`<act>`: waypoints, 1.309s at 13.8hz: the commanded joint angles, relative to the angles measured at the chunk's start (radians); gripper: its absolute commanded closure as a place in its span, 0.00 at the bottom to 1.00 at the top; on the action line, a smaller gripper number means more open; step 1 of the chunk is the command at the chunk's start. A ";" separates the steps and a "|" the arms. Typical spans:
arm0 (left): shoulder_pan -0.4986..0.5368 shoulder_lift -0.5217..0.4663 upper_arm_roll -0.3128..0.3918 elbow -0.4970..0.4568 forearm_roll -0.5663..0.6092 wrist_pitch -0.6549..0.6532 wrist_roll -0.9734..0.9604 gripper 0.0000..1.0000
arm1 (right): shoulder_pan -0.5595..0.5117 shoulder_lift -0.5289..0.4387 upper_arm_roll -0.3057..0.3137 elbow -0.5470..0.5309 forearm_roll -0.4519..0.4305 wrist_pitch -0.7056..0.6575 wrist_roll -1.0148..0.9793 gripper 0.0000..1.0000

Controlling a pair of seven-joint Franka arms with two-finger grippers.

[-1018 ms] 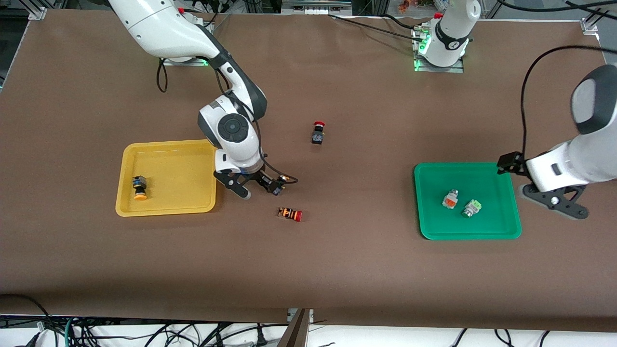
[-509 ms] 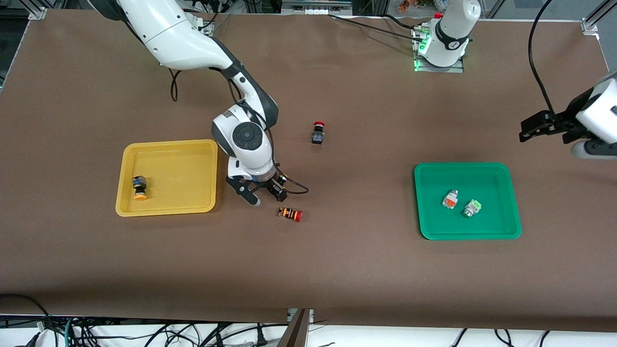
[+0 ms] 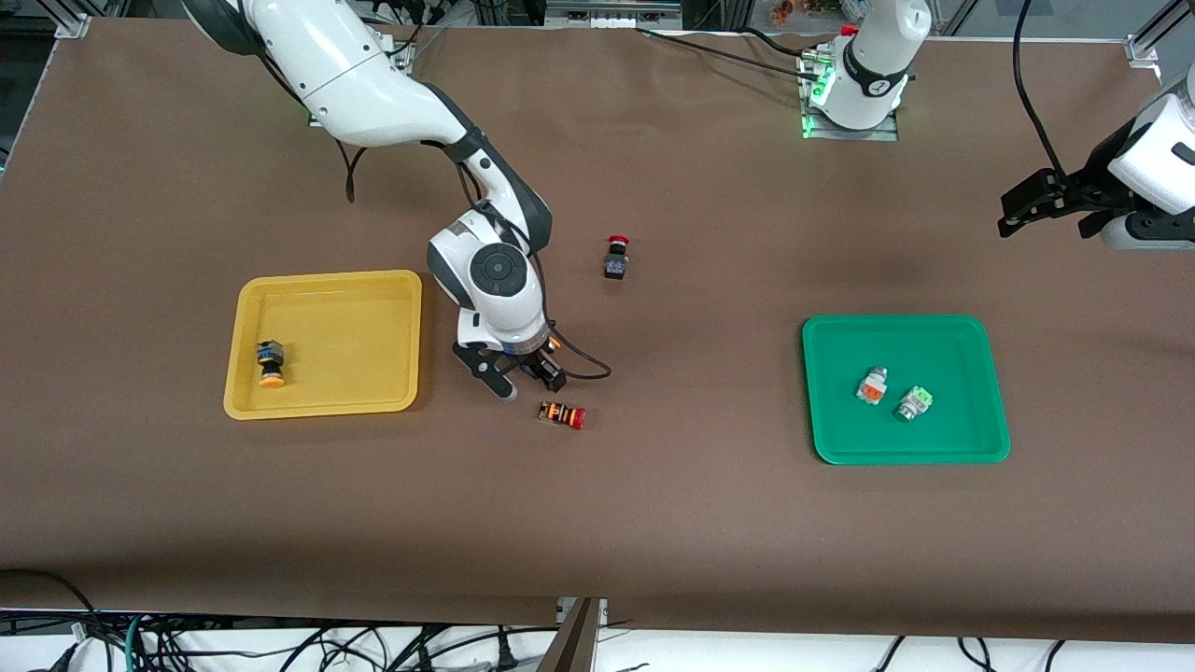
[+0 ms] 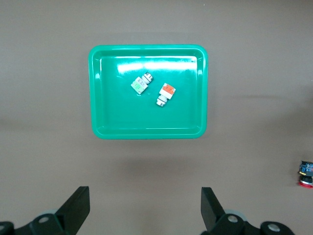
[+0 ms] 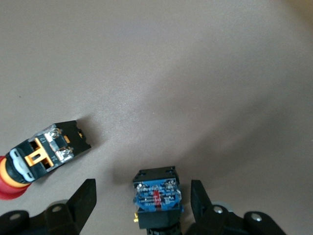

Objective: Place green and yellow buttons in trays
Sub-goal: 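Carry the blue switch block with the right gripper over the yellow tray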

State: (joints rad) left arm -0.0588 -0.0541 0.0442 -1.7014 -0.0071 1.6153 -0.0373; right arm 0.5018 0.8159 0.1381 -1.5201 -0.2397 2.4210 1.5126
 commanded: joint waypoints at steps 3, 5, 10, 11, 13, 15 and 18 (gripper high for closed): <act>-0.015 -0.003 0.008 0.006 0.027 0.005 0.068 0.00 | 0.023 0.020 -0.015 0.012 -0.062 -0.014 0.029 0.30; -0.018 -0.003 0.008 0.011 0.027 0.003 0.066 0.00 | 0.023 0.020 -0.015 0.012 -0.064 -0.014 0.020 0.54; -0.016 -0.003 0.008 0.011 0.026 0.000 0.066 0.00 | 0.011 0.006 -0.017 0.023 -0.066 -0.025 -0.012 1.00; -0.016 -0.003 0.008 0.011 0.026 -0.002 0.066 0.00 | 0.000 -0.004 -0.017 0.029 -0.061 -0.058 -0.041 1.00; -0.018 -0.003 0.008 0.011 0.026 -0.003 0.066 0.00 | -0.020 -0.020 -0.018 0.032 -0.055 -0.140 -0.125 1.00; -0.018 -0.004 0.008 0.011 0.026 -0.005 0.066 0.00 | -0.064 -0.064 -0.017 0.032 -0.049 -0.197 -0.234 1.00; -0.018 -0.004 0.006 0.011 0.026 -0.005 0.066 0.00 | -0.115 -0.113 -0.017 0.029 -0.046 -0.287 -0.386 1.00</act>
State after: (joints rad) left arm -0.0658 -0.0542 0.0442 -1.7005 -0.0002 1.6177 0.0097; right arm 0.4195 0.7476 0.1111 -1.4757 -0.2848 2.1952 1.2167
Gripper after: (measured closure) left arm 0.000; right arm 0.590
